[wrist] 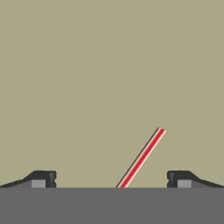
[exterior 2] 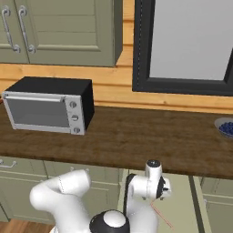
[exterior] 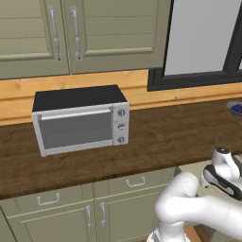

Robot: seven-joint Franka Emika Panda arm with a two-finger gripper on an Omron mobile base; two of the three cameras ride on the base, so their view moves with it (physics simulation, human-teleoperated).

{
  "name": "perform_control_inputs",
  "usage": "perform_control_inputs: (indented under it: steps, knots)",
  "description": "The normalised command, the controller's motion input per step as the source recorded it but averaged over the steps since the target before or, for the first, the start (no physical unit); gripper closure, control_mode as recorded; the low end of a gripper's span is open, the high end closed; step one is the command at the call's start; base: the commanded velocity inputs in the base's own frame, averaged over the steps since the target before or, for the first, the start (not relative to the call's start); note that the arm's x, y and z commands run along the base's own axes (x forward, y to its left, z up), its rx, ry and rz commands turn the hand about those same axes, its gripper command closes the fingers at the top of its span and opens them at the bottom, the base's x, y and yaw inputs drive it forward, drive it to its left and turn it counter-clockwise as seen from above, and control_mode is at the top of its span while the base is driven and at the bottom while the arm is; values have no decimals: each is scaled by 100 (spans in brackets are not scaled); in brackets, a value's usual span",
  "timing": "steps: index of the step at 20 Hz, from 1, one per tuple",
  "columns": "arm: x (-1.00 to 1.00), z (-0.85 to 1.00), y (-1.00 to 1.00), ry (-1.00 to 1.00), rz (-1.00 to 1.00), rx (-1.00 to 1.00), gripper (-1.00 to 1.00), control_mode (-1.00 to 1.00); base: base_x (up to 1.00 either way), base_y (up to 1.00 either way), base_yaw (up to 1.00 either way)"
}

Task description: Take a straw from the drawer in front and place it inside the glass cup on the dining counter.

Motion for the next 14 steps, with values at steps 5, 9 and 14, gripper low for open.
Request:
perform_control_inputs:
  steps: [5,9,14]
  knots:
    - [-4,-41,-10,0,0,0,-100,-100,0,0,0]
    - [-48,-57,-20,-1,0,6,100,-100,0,0,0]
    - [-72,-64,-23,-6,-1,10,100,-100,0,0,0]
